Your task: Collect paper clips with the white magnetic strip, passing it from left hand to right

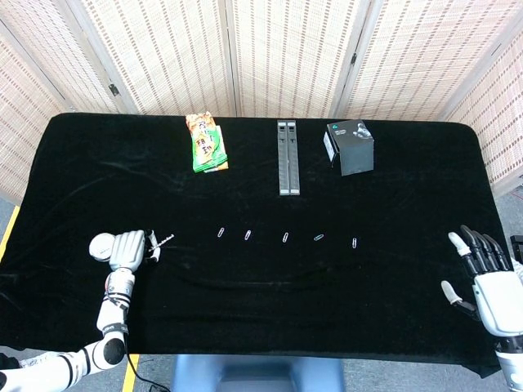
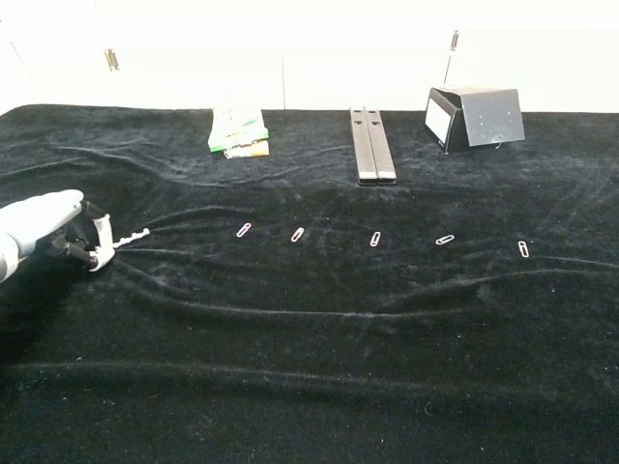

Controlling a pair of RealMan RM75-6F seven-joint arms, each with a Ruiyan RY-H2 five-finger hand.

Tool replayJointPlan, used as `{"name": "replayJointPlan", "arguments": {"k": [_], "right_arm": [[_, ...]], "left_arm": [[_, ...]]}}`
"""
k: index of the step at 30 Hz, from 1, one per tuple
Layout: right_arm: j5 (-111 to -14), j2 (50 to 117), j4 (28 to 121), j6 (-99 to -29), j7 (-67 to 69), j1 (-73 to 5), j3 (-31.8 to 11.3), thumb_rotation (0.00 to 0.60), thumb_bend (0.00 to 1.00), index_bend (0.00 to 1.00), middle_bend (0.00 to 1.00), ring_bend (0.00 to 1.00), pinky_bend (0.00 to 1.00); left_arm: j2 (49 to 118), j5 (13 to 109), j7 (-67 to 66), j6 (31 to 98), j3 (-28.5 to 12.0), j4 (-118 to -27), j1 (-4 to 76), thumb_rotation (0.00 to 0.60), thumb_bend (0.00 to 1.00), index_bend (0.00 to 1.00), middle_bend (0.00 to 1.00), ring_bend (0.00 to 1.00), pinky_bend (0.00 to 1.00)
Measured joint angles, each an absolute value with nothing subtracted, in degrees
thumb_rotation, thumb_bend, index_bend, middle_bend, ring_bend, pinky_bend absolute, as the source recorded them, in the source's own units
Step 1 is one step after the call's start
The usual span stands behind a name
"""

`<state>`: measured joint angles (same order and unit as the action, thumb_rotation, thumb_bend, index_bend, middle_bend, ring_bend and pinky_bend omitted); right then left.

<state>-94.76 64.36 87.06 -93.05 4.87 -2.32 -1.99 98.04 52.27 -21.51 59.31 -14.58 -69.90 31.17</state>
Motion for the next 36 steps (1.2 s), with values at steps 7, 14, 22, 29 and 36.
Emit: {"name": "replayJointPlan", "arguments": {"k": [7, 14, 22, 29, 36], "right_arm": [[-94.72, 64.41, 87.1, -92.72, 4.67, -2.49, -1.98, 0.6, 0.34, 0.0, 0.0, 0.0, 0.07], [-95.09, 64.49, 87.23, -92.84, 4.47, -2.5, -1.82, 0.6, 0.34, 0.0, 0.0, 0.0, 0.07], [-95.33, 64.39, 87.14, -93.86, 4.83, -1.96, -1.7, 0.6, 0.34, 0.0, 0.0, 0.0, 0.07], [-95.12, 64.26, 86.55, -94.37, 5.69, -1.27, -1.39, 0.6, 0.34, 0.0, 0.0, 0.0, 0.07], [-94.69, 64.06, 86.15, -95.15, 6.98, -0.66, -1.43, 0.6, 0.34, 0.0, 0.0, 0.0, 0.07]], "left_arm": [[96.67, 55.45, -19.76, 63.08, -14.58, -72.3, 30.36, 0.6, 0.59, 0.75, 1.0, 1.0, 1.0], [94.96, 59.86, -17.99, 66.62, -14.09, -76.38, 29.49, 0.6, 0.59, 0.76, 1.0, 1.0, 1.0], [96.09, 62.91, -21.5, 67.25, -12.93, -78.19, 31.32, 0.6, 0.59, 0.76, 1.0, 1.0, 1.0], [99.66, 62.86, -25.7, 64.5, -12.97, -76.24, 35.05, 0.6, 0.6, 0.76, 1.0, 1.0, 1.0], [102.66, 60.74, -28.31, 62.12, -14.21, -73.64, 38.0, 0.6, 0.6, 0.77, 1.0, 1.0, 1.0]]}}
